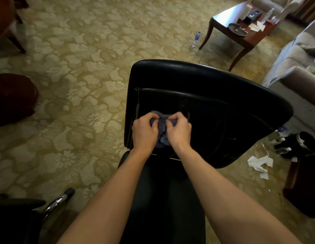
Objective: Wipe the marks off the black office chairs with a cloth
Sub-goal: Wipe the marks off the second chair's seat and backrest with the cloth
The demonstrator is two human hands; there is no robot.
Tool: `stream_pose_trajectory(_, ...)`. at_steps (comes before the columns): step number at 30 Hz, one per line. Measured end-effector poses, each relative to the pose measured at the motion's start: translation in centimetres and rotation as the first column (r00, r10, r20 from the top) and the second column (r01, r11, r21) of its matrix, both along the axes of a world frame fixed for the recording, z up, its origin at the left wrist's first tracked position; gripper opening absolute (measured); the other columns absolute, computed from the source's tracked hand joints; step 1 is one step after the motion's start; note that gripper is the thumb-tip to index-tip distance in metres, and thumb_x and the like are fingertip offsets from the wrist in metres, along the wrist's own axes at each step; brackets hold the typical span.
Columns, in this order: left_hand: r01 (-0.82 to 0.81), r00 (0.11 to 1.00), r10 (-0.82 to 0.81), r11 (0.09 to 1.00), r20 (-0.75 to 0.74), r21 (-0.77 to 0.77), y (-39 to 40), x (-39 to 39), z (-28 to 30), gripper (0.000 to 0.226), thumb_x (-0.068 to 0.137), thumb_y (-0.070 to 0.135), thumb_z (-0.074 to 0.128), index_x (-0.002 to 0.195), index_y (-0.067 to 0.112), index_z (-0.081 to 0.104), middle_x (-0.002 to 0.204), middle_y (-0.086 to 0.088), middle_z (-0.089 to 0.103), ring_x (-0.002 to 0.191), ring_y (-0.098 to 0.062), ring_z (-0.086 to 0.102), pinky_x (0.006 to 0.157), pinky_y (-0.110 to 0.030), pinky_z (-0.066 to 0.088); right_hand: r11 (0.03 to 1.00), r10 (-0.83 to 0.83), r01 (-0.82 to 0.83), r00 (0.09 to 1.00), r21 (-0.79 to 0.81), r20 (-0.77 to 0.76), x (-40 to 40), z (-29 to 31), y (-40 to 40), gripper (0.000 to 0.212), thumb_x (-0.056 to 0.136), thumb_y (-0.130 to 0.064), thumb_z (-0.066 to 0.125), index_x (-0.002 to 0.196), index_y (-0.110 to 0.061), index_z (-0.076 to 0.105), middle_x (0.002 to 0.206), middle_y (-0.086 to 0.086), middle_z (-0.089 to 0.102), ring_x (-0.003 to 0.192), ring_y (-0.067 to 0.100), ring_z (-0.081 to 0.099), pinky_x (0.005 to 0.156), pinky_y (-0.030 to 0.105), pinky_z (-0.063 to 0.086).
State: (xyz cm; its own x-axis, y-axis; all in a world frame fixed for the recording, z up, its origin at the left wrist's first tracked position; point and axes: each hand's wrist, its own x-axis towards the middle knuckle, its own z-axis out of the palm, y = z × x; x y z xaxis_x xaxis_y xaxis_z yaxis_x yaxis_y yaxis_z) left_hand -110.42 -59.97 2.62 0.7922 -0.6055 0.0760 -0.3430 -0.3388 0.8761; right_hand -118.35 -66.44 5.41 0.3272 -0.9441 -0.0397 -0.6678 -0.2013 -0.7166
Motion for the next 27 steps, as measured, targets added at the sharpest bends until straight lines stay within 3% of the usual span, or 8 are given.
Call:
stream_pose_trajectory(2, 0.006, 0.999, -0.003, 0.998, -0.037, 0.070, 0.9, -0.8, -1.2, 0.016, 0.091, 0.015, 0.064, 0.103, 0.017, 0.075, 0.092, 0.001, 0.075, 0.087, -0.017, 0.069, 0.075, -0.019, 0.043, 0.999, -0.013, 0.017, 0.997, 0.051, -0.079, -0.5, -0.9, 0.6, 0.002, 0.093, -0.019, 0.060, 0.094, -0.020, 0.061, 0.093, 0.003, 0.067, 0.090, 0.022, 0.065, 0.074, 0.029, 0.051)
stream_pose_trajectory(5, 0.000, 1.000, 0.001, 0.999, -0.030, 0.033, 0.9, -0.7, -0.3, 0.015, 0.091, 0.016, 0.066, 0.102, 0.016, 0.075, 0.091, 0.001, 0.075, 0.086, -0.016, 0.069, 0.076, -0.018, 0.043, 0.998, 0.042, -0.040, 0.997, 0.037, -0.059, -1.0, 0.1, 0.4, 0.004, 0.093, -0.020, 0.060, 0.096, -0.020, 0.063, 0.090, 0.000, 0.065, 0.085, 0.016, 0.063, 0.068, 0.022, 0.044)
stream_pose_trajectory(12, -0.020, 0.999, 0.036, 0.929, 0.034, -0.370, -1.4, -0.2, 6.7, 0.013, 0.093, 0.016, 0.064, 0.104, 0.015, 0.072, 0.093, 0.010, 0.071, 0.086, 0.000, 0.066, 0.078, -0.012, 0.048, 0.962, 0.086, 0.020, 0.923, -0.272, 0.374, -1.3, 7.3, -0.7, 0.004, 0.091, -0.015, 0.065, 0.094, -0.012, 0.066, 0.079, -0.014, 0.061, 0.077, -0.008, 0.059, 0.069, 0.003, 0.039)
stream_pose_trajectory(14, -0.024, 0.998, 0.040, 0.943, 0.040, -0.331, -2.0, -0.4, 5.8, 0.013, 0.092, 0.015, 0.065, 0.102, 0.014, 0.073, 0.092, 0.009, 0.072, 0.085, -0.002, 0.066, 0.077, -0.014, 0.049, 0.976, 0.032, 0.041, 0.945, -0.216, 0.324, -1.4, 6.1, -1.0, 0.004, 0.091, -0.016, 0.065, 0.093, -0.013, 0.065, 0.081, -0.012, 0.062, 0.076, -0.004, 0.058, 0.070, 0.002, 0.039)
stream_pose_trajectory(18, -0.042, 0.999, 0.040, 0.989, -0.022, -0.139, -1.3, -1.5, 0.7, 0.013, 0.091, 0.013, 0.067, 0.099, 0.014, 0.076, 0.089, 0.005, 0.073, 0.082, -0.007, 0.066, 0.075, -0.011, 0.046, 0.998, -0.027, 0.021, 0.996, 0.063, 0.090, -1.6, 1.4, -1.6, 0.004, 0.093, -0.021, 0.063, 0.089, -0.019, 0.063, 0.087, -0.001, 0.065, 0.086, 0.015, 0.064, 0.070, 0.026, 0.048)
stream_pose_trajectory(21, -0.060, 0.992, 0.057, 0.998, -0.115, -0.021, 0.1, -2.6, -1.3, 0.014, 0.091, 0.014, 0.067, 0.101, 0.014, 0.077, 0.092, 0.002, 0.075, 0.087, -0.013, 0.069, 0.076, -0.010, 0.043, 0.990, -0.012, 0.023, 0.997, 0.136, -0.079, -2.0, -0.2, -1.1, 0.004, 0.093, -0.020, 0.062, 0.089, -0.020, 0.063, 0.090, 0.002, 0.065, 0.086, 0.018, 0.065, 0.065, 0.025, 0.045)
stream_pose_trajectory(23, -0.062, 0.991, 0.059, 0.998, -0.121, -0.020, 0.3, -2.8, -0.8, 0.013, 0.091, 0.014, 0.067, 0.101, 0.014, 0.077, 0.092, 0.003, 0.075, 0.087, -0.011, 0.068, 0.075, -0.005, 0.040, 0.991, 0.004, 0.003, 0.999, 0.132, -0.047, -2.5, -0.1, -0.7, 0.002, 0.093, -0.021, 0.062, 0.092, -0.020, 0.063, 0.090, 0.001, 0.066, 0.087, 0.016, 0.065, 0.068, 0.027, 0.049)
stream_pose_trajectory(27, -0.047, 0.998, 0.038, 0.975, -0.045, -0.219, -0.3, -2.4, 3.5, 0.011, 0.092, 0.017, 0.067, 0.101, 0.016, 0.074, 0.093, 0.009, 0.073, 0.087, 0.002, 0.064, 0.081, -0.009, 0.045, 0.994, 0.045, -0.023, 0.978, -0.110, 0.203, -3.1, 3.8, -0.9, 0.004, 0.090, -0.021, 0.066, 0.093, -0.018, 0.067, 0.083, -0.005, 0.067, 0.079, 0.006, 0.061, 0.067, 0.007, 0.041)
